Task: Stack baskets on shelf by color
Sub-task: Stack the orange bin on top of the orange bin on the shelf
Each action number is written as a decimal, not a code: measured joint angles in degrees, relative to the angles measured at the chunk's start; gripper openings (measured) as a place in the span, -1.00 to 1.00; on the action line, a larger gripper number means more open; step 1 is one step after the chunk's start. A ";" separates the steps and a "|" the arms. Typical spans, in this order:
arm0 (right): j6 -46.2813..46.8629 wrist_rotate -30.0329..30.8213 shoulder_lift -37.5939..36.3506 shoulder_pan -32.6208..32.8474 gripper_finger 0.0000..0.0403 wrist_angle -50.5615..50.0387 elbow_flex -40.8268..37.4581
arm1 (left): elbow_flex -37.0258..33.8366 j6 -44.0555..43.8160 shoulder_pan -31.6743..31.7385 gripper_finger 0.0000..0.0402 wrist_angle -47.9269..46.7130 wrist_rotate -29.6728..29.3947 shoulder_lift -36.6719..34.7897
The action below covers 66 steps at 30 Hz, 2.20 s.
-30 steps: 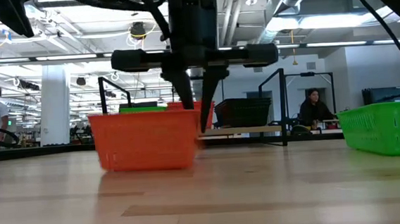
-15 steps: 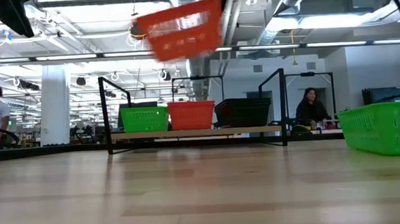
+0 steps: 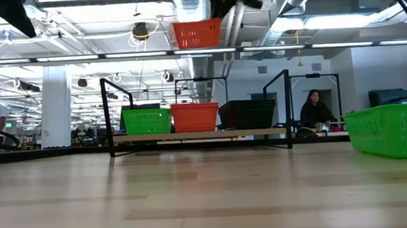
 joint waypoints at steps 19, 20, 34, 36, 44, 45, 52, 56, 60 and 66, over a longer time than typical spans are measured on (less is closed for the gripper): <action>-0.05 -13.84 13.65 -10.63 -0.98 7.80 0.00 | 0.00 -8.35 -0.02 -0.27 -0.04 -1.55 0.11; 0.68 -13.51 13.93 -10.64 -0.98 7.76 0.00 | 0.00 -7.97 -0.02 -0.27 -0.04 -1.27 0.11; 6.65 -9.63 14.09 -10.08 -0.98 2.41 0.02 | 0.00 -3.28 0.00 -0.27 -0.04 -1.21 0.11; 7.15 -8.86 14.09 -9.74 -0.98 3.29 0.02 | 0.00 -2.60 -0.02 -0.27 -0.04 -1.20 0.11; 8.16 -8.52 14.07 -9.38 -0.98 3.59 0.02 | 0.00 -2.41 -0.02 -0.27 -0.04 -1.19 0.11; 8.16 -8.49 14.07 -9.34 -0.98 3.59 0.02 | 0.00 -2.41 -0.02 -0.27 -0.04 -1.19 0.11; 8.16 -8.54 14.07 -8.76 -0.97 2.19 0.02 | 0.00 -2.57 -0.02 -0.27 -0.04 -1.19 0.11; 8.10 -8.56 14.07 -8.55 -0.94 1.99 0.02 | 0.00 -3.53 -0.01 -0.27 -0.03 -1.18 0.11; 6.08 -8.54 14.07 -8.41 -0.94 2.32 0.02 | 0.00 -4.53 0.00 -0.27 -0.02 -1.18 0.11; 4.64 -8.54 14.07 -8.22 -0.76 2.37 0.02 | 0.00 -5.10 -0.02 -0.27 0.13 -1.14 0.11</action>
